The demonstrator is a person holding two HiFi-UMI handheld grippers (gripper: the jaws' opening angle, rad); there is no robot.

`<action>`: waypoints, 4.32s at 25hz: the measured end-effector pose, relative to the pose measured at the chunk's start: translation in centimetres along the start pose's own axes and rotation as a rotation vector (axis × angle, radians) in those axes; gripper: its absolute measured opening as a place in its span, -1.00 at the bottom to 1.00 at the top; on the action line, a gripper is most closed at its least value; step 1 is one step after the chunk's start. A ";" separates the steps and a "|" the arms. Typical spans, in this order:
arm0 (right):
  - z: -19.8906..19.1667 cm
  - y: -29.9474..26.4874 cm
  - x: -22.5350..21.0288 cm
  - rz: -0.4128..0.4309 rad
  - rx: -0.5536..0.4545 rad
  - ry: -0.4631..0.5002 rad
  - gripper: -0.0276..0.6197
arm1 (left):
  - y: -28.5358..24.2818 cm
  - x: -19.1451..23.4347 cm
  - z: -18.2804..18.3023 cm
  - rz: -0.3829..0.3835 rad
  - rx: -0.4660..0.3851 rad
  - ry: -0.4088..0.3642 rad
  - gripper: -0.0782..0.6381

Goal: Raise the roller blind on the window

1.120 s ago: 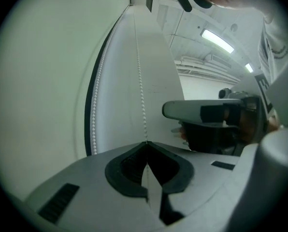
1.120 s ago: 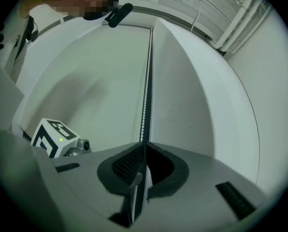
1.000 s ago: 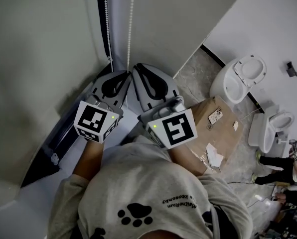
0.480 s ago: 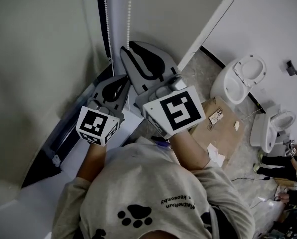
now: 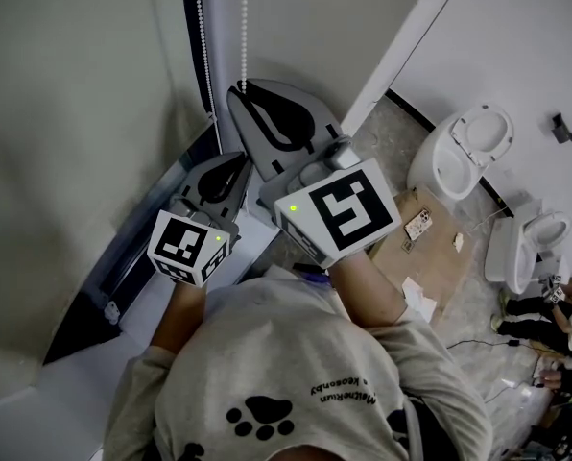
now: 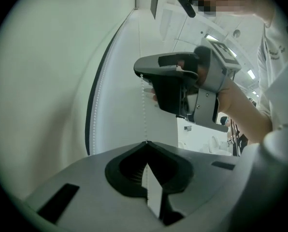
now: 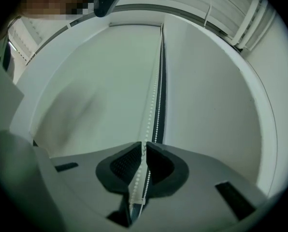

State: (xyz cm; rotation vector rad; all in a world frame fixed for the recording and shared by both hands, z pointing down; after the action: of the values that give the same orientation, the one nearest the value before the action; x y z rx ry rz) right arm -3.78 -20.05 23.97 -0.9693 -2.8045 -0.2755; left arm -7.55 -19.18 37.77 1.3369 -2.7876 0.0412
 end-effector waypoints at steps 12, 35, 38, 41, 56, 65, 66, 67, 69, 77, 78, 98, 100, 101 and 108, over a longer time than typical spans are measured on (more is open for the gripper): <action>0.1 0.6 0.4 0.002 0.011 -0.001 -0.80 | 0.6 -0.6 -1.6 -0.002 -0.006 0.071 -0.76; 0.2 1.6 -0.4 0.094 -0.008 -0.079 -0.86 | 0.2 -2.4 -6.7 0.137 0.007 0.036 -0.76; 0.1 1.5 -0.3 0.097 -0.005 -0.046 -0.87 | 0.1 -2.7 -6.8 0.157 -0.010 0.053 -0.76; -0.1 1.2 0.1 0.120 -0.006 -0.078 -0.87 | 0.3 -2.7 -6.9 0.180 -0.023 0.051 -0.76; -2.0 2.2 0.7 0.117 0.032 -0.090 -0.87 | 1.5 -4.0 -8.4 0.202 0.015 0.004 -0.75; -2.4 1.9 -0.2 0.146 0.071 -0.091 -0.88 | 2.1 -4.3 -4.4 0.208 -0.034 -0.017 -0.75; -2.6 1.9 -0.2 0.153 0.084 -0.096 -0.88 | 2.3 -4.3 -4.0 0.214 -0.040 -0.017 -0.75; -3.0 1.9 -0.1 0.160 0.097 -0.107 -0.88 | 2.6 -4.3 -3.5 0.220 -0.045 -0.017 -0.75; -4.0 1.8 0.1 0.172 0.118 -0.131 -0.88 | 2.9 -4.2 -2.8 0.232 -0.052 -0.019 -0.75; -8.2 1.9 0.5 0.193 0.165 -0.186 -0.88 | 3.9 -2.9 -1.7 0.267 -0.072 -0.001 -0.75; -8.5 1.9 0.5 0.197 0.168 -0.190 -0.88 | 4.0 -2.7 -1.3 0.271 -0.078 -0.004 -0.75; -11.5 3.7 3.6 0.247 0.179 -0.150 -0.88 | 2.7 -2.2 11.3 0.176 -0.172 -0.142 -0.49; -11.6 3.8 3.8 0.251 0.181 -0.148 -0.88 | 2.2 -2.1 12.8 0.170 -0.181 -0.167 -0.49; -11.5 3.8 3.9 0.253 0.182 -0.148 -0.88 | 1.9 -2.1 13.6 0.165 -0.180 -0.180 -0.49; -11.1 3.6 4.0 0.249 0.178 -0.146 -0.88 | 1.0 -2.1 15.8 0.144 -0.168 -0.209 -0.73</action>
State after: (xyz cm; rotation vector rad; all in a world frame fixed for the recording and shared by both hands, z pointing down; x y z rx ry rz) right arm -3.60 -17.38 36.03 -1.3242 -2.7334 0.0778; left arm -7.54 -17.68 21.89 1.1620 -2.9725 -0.3394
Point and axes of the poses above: the fingertips, and each gripper's own axes: y backward along the fingers, x to its left, z out of its top, the point moved 4 cm from there along y, backward along the fingers, and after that the axes turned 3 degrees about y, right-handed, at the moved point
